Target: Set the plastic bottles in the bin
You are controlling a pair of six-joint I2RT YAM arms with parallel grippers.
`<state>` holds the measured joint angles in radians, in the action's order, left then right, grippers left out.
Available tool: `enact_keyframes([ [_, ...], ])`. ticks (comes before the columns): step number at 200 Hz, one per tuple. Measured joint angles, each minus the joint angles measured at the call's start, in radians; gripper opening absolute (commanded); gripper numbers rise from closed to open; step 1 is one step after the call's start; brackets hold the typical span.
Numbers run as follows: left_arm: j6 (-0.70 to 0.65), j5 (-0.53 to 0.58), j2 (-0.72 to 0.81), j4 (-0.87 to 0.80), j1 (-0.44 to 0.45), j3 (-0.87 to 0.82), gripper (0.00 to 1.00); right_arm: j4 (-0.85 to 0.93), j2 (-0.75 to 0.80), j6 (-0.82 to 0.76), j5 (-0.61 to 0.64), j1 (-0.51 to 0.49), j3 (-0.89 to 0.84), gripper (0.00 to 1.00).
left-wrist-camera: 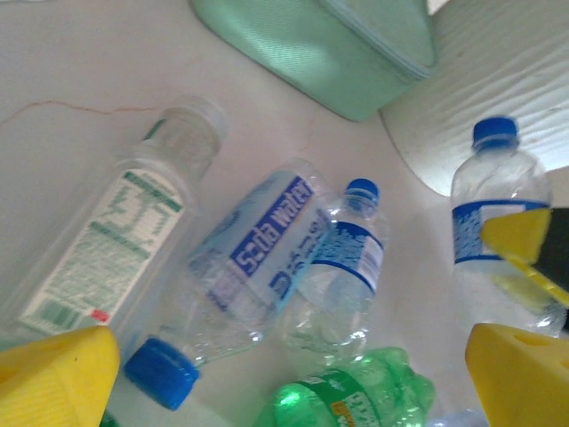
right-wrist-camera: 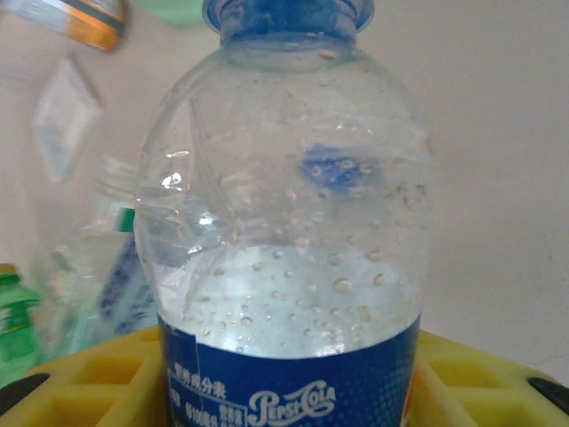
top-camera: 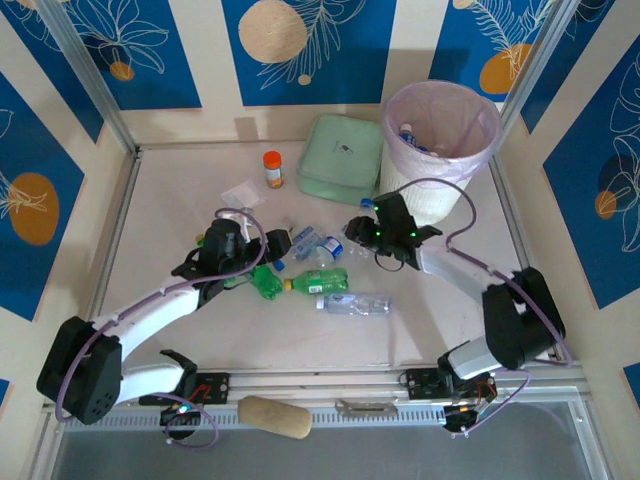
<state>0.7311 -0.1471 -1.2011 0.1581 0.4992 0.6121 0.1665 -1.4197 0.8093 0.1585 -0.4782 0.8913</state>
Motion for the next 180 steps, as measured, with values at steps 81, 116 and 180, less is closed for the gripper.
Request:
enact_keyframes([
  [81,0.0,-0.29,-0.117,0.246,0.0,0.0,1.0,0.077,0.189,-0.24,-0.027,0.095,0.24,0.5],
  [116,-0.002,-0.329,-0.117,0.266,0.0,0.0,1.0,0.122,0.183,-0.319,-0.046,0.181,0.401,0.5],
  [180,-0.024,-0.34,-0.114,0.261,0.0,0.0,1.0,0.142,0.132,-0.395,-0.058,0.337,0.631,0.5],
])
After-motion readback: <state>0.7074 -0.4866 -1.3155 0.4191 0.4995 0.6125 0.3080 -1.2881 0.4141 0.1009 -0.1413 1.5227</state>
